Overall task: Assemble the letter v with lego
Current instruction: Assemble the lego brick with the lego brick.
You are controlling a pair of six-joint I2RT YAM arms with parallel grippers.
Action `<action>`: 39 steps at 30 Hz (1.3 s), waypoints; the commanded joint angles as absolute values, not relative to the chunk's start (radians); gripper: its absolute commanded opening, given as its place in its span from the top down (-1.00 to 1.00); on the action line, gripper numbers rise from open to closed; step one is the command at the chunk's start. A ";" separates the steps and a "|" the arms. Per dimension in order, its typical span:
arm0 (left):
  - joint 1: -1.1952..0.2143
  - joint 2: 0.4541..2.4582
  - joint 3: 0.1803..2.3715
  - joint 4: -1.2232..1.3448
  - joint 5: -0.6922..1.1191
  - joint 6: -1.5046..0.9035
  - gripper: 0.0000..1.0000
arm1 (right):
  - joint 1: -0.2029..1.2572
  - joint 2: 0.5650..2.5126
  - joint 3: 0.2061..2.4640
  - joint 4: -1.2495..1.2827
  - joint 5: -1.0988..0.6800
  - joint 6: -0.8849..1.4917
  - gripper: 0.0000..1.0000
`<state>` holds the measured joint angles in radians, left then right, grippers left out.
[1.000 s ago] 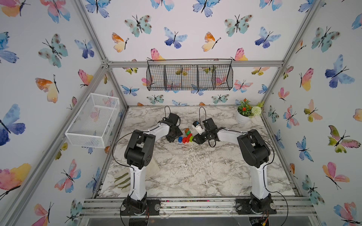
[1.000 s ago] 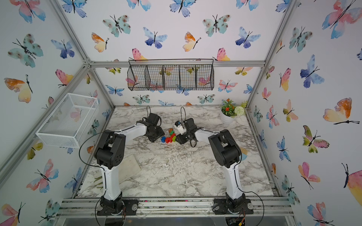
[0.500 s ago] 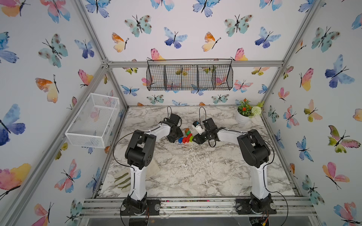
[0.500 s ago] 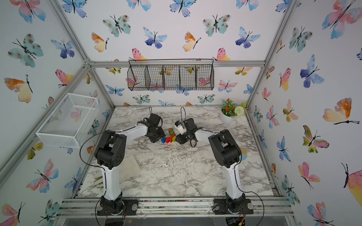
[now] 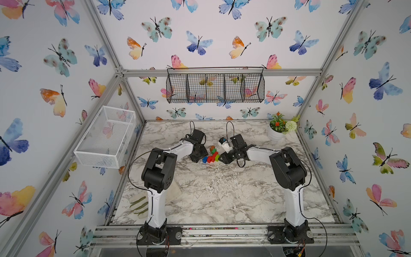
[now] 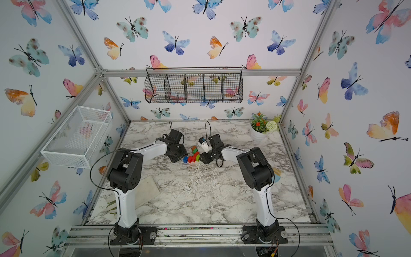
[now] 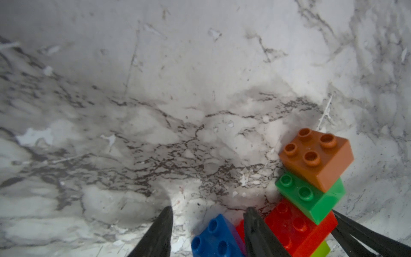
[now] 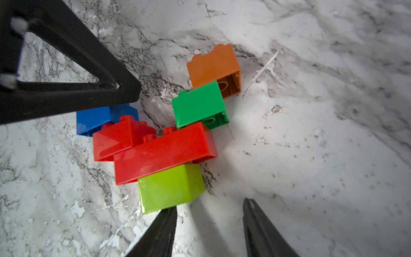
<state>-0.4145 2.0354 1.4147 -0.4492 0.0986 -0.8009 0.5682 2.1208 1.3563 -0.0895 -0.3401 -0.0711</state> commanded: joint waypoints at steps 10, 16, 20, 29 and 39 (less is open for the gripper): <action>-0.432 1.933 1.462 -0.537 0.060 -0.584 -0.55 | 0.565 2.184 1.308 -0.221 -0.345 -0.042 -0.05; -0.495 1.889 1.410 -0.523 0.115 -0.289 -0.65 | 0.564 2.187 1.305 -0.216 -0.355 -0.035 -0.05; -0.512 1.903 1.402 -0.543 0.132 -0.198 -0.68 | 0.564 2.194 1.307 -0.217 -0.357 -0.033 -0.05; -0.519 1.955 1.454 -0.606 0.047 -0.123 -0.72 | 0.565 2.194 1.301 -0.225 -0.351 -0.032 -0.05; -0.528 2.031 1.484 -0.621 0.039 -0.048 -0.71 | 0.564 2.200 1.310 -0.232 -0.351 -0.032 -0.05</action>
